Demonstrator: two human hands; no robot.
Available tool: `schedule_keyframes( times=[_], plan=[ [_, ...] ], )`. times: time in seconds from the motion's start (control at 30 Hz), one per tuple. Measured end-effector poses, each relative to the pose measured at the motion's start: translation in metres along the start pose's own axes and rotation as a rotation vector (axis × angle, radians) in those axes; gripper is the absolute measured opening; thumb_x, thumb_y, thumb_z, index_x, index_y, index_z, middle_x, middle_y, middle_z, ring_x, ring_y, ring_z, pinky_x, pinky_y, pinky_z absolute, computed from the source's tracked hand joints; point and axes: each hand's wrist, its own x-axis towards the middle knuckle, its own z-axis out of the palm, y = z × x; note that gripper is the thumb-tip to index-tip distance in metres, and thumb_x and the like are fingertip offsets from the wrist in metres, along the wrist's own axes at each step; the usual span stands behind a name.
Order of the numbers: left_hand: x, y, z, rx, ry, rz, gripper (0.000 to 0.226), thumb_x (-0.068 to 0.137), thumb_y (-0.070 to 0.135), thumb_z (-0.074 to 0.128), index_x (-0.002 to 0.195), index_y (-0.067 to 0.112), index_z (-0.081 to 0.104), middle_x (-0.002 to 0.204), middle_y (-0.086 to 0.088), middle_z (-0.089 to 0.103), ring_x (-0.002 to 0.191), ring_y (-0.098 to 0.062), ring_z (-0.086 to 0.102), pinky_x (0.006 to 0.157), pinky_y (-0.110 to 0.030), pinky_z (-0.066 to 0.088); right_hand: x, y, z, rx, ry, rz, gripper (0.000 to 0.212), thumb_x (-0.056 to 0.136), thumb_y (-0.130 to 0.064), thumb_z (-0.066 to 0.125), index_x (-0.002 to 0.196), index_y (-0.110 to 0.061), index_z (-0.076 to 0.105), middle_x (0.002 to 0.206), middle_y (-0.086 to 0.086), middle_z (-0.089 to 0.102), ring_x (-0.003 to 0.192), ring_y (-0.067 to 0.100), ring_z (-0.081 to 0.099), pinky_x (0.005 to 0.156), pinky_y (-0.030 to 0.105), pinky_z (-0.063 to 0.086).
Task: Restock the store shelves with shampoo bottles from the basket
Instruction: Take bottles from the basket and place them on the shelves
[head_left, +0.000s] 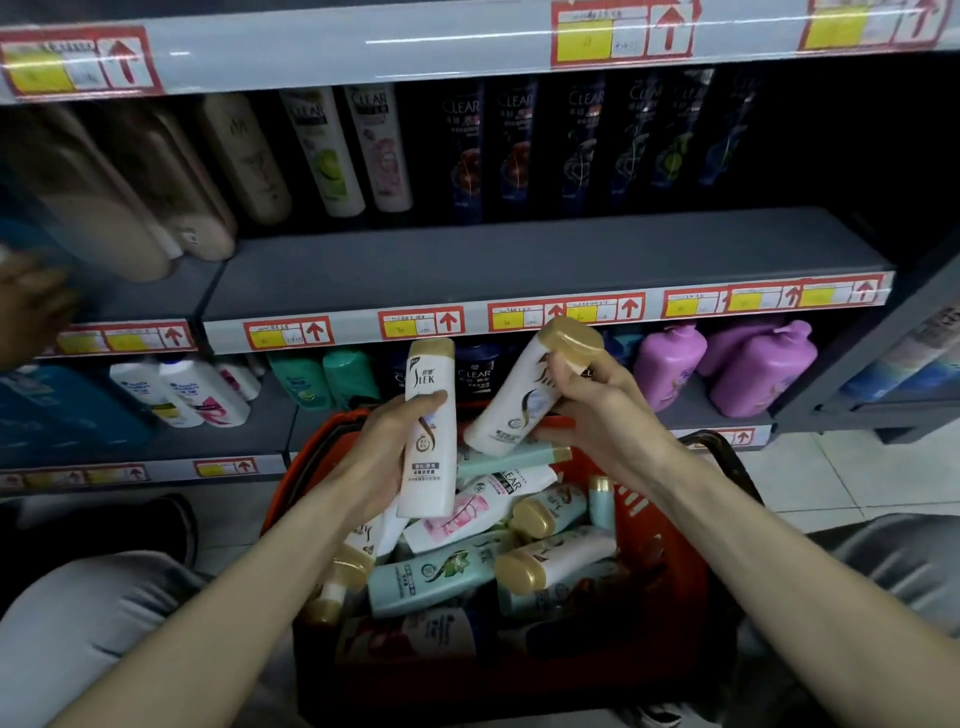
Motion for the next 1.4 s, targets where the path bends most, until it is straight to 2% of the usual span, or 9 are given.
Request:
schedule_keyframes(
  times=[0.23, 0.33, 0.4, 0.47, 0.57, 0.73, 1.07, 1.2, 1.4],
  plan=[
    [-0.012, 0.016, 0.002, 0.033, -0.175, 0.073, 0.046, 0.087, -0.015, 0.046, 0.126, 0.003, 0.062, 0.1, -0.018, 0.071, 0.096, -0.036, 0.066, 0.088, -0.049, 0.056, 0.003, -0.006, 0.014, -0.015, 0.107, 0.264, 0.049, 0.087, -0.07, 0.055, 0.093, -0.021, 0.058, 0.069, 0.002, 0.055, 0.067, 0.019, 0.056, 0.075, 0.036, 0.052],
    [-0.014, 0.017, 0.006, 0.133, -0.201, 0.073, 0.055, 0.087, -0.016, 0.055, 0.131, 0.015, 0.066, 0.119, -0.02, 0.074, 0.113, -0.04, 0.069, 0.096, -0.056, 0.057, -0.002, -0.008, 0.013, 0.054, 0.078, 0.444, 0.031, 0.098, -0.043, 0.064, 0.082, -0.016, 0.064, 0.07, 0.006, 0.057, 0.068, 0.023, 0.058, 0.086, 0.044, 0.053],
    [-0.014, 0.02, 0.011, 0.13, -0.232, 0.082, 0.056, 0.086, -0.015, 0.058, 0.13, 0.018, 0.068, 0.123, -0.02, 0.072, 0.117, -0.04, 0.068, 0.096, -0.057, 0.057, -0.006, -0.016, 0.012, 0.112, 0.003, 0.46, 0.004, 0.095, -0.007, 0.063, 0.096, -0.009, 0.066, 0.088, 0.013, 0.067, 0.088, 0.03, 0.066, 0.098, 0.054, 0.052],
    [-0.016, 0.029, 0.019, 0.122, -0.268, 0.108, 0.056, 0.084, -0.013, 0.061, 0.129, 0.019, 0.07, 0.126, -0.021, 0.071, 0.119, -0.042, 0.067, 0.097, -0.06, 0.055, -0.006, -0.025, 0.012, 0.155, -0.027, 0.395, 0.028, 0.085, 0.017, 0.052, 0.1, -0.001, 0.068, 0.099, 0.019, 0.073, 0.103, 0.039, 0.068, 0.101, 0.059, 0.051],
    [-0.023, 0.056, 0.039, 0.108, -0.334, 0.189, 0.057, 0.083, -0.013, 0.064, 0.13, 0.018, 0.07, 0.131, -0.021, 0.069, 0.122, -0.04, 0.066, 0.096, -0.055, 0.057, -0.007, -0.048, 0.012, 0.112, 0.05, 0.242, 0.033, 0.08, 0.024, 0.055, 0.106, 0.01, 0.071, 0.106, 0.025, 0.075, 0.108, 0.046, 0.07, 0.091, 0.054, 0.057],
    [-0.045, 0.129, 0.088, 0.169, -0.395, 0.366, 0.049, 0.087, -0.005, 0.071, 0.132, 0.014, 0.068, 0.13, -0.016, 0.071, 0.12, -0.034, 0.069, 0.084, -0.04, 0.061, -0.01, -0.114, -0.001, 0.07, 0.116, -0.002, 0.027, 0.09, -0.006, 0.072, 0.114, 0.007, 0.072, 0.113, 0.023, 0.075, 0.11, 0.044, 0.07, 0.103, 0.064, 0.049],
    [-0.081, 0.232, 0.216, 0.208, -0.474, 0.607, 0.049, 0.09, -0.007, 0.067, 0.135, 0.01, 0.059, 0.125, -0.014, 0.073, 0.116, -0.03, 0.071, 0.087, -0.044, 0.062, -0.026, -0.265, -0.052, 0.159, -0.06, -0.176, 0.043, 0.106, -0.042, 0.049, 0.136, -0.015, 0.064, 0.131, 0.014, 0.07, 0.12, 0.034, 0.068, 0.093, 0.053, 0.059],
    [-0.077, 0.256, 0.254, 0.214, -0.505, 0.661, 0.047, 0.094, -0.008, 0.064, 0.137, 0.009, 0.058, 0.127, -0.014, 0.072, 0.117, -0.03, 0.07, 0.088, -0.044, 0.062, -0.031, -0.303, -0.08, 0.078, -0.195, -0.229, 0.043, 0.099, -0.007, 0.059, 0.142, -0.006, 0.056, 0.137, 0.021, 0.065, 0.125, 0.04, 0.063, 0.095, 0.051, 0.057],
    [-0.055, 0.289, 0.309, 0.181, -0.506, 0.676, 0.048, 0.092, -0.011, 0.065, 0.133, 0.013, 0.057, 0.121, -0.013, 0.075, 0.109, -0.029, 0.074, 0.079, -0.042, 0.064, -0.009, -0.345, -0.119, -0.021, 0.028, -0.348, 0.041, 0.09, 0.014, 0.061, 0.129, 0.001, 0.063, 0.121, 0.02, 0.073, 0.111, 0.037, 0.072, 0.087, 0.045, 0.061]
  ],
)
